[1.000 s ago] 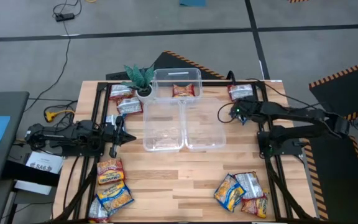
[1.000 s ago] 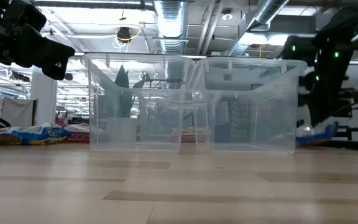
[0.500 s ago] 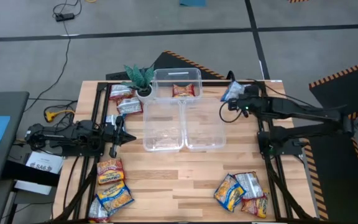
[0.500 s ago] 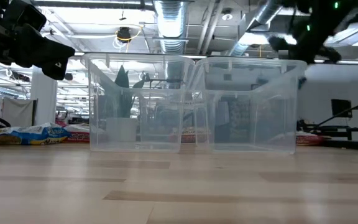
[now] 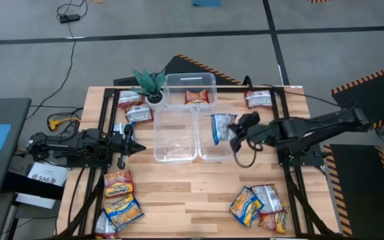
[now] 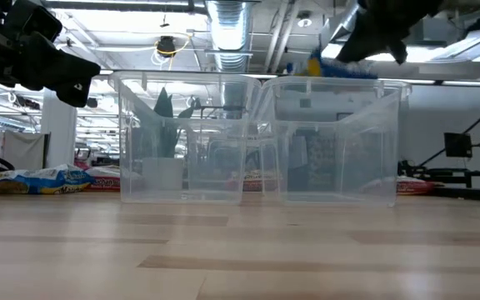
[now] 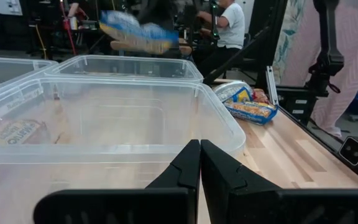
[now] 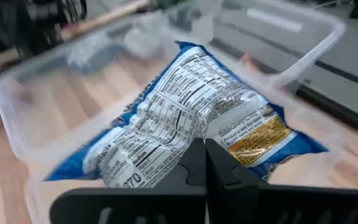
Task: Sort Maruchan noodles
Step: Put the blue noodle pack into the bottom right transparent bin
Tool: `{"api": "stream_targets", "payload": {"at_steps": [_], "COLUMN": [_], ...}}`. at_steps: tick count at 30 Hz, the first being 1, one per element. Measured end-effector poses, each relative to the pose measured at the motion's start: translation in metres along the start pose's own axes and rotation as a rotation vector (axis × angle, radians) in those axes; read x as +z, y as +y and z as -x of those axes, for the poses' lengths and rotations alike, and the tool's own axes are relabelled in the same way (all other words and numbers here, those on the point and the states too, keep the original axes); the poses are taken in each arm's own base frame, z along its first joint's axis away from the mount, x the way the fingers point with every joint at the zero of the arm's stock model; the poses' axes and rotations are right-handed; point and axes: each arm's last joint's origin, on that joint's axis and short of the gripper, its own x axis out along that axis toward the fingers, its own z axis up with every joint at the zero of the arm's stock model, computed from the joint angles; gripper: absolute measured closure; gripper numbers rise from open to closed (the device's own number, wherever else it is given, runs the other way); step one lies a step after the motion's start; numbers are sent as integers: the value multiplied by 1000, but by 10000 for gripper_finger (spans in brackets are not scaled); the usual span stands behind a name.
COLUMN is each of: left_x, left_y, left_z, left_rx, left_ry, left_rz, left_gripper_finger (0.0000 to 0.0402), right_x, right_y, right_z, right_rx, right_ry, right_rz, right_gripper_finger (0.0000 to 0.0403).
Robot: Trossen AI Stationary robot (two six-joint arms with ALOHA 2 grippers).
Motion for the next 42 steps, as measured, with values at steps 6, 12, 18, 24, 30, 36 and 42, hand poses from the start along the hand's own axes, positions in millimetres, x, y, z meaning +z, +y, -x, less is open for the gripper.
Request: {"api": "stream_targets", "payload": {"at_steps": [6,12,18,24,30,36,42], "left_x": [0,0,0,0,1,17,37], "left_y": [0,0,0,0,0,5,8], "left_z": [0,0,0,0,0,1,-1], "left_rx": [0,0,0,0,1,176,374], "left_ry": [0,0,0,-1,-7,-160,12], "left_rz": [0,0,0,0,70,135,251], "left_gripper_finger": [401,401,401,401,402,400,345], "right_x": [-13,-12,2,5,-6,-11,-9], "right_y": [14,8,7,0,-15,-24,-26], "right_z": [-25,-36,-27,3,35,54,54], "right_rx": [-28,-80,-66,-36,-109,-173,-192], "right_ry": [45,57,28,50,78,16,-10], "right_rz": [86,70,83,173,159,114,84], "right_gripper_finger": [373,327,245,182,171,174,175]}}
